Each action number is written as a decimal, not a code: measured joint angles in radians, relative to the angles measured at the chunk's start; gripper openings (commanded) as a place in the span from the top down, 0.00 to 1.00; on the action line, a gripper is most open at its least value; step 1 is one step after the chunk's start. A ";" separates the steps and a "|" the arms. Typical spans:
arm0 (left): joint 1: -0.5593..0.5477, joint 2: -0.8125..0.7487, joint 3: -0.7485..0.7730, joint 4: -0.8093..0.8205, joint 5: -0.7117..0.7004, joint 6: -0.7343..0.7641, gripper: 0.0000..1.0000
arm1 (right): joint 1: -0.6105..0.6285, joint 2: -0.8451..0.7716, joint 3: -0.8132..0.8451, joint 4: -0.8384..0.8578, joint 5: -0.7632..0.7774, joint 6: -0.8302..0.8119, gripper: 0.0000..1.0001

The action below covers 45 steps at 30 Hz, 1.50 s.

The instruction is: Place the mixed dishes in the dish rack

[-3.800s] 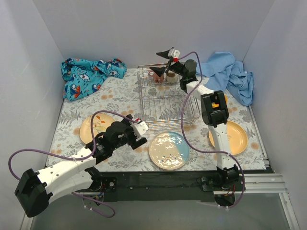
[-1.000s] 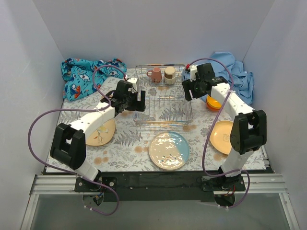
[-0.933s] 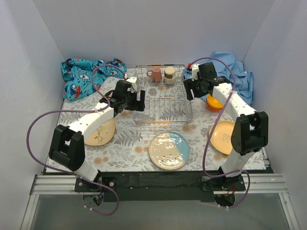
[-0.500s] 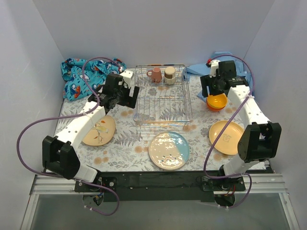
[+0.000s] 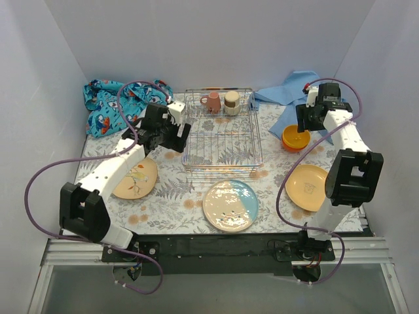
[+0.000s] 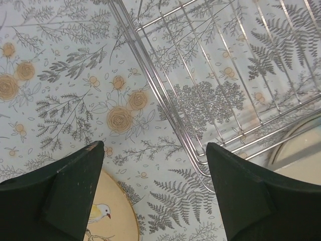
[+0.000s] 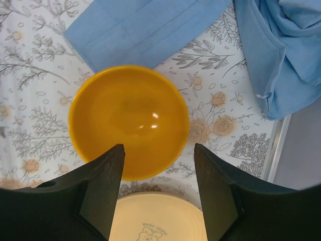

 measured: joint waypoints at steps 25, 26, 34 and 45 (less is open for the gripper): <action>0.018 0.240 0.157 -0.050 -0.005 0.000 0.18 | -0.050 0.167 0.194 -0.027 -0.215 -0.129 0.41; 0.018 0.240 0.157 -0.049 -0.005 0.000 0.18 | -0.040 0.140 0.194 -0.047 -0.244 -0.166 0.41; 0.018 0.240 0.157 -0.047 -0.005 -0.002 0.18 | 0.090 0.044 0.160 -0.158 -0.301 -0.349 0.46; 0.018 0.249 0.157 -0.040 -0.005 -0.003 0.18 | 0.111 0.200 0.193 -0.259 -0.238 -0.369 0.53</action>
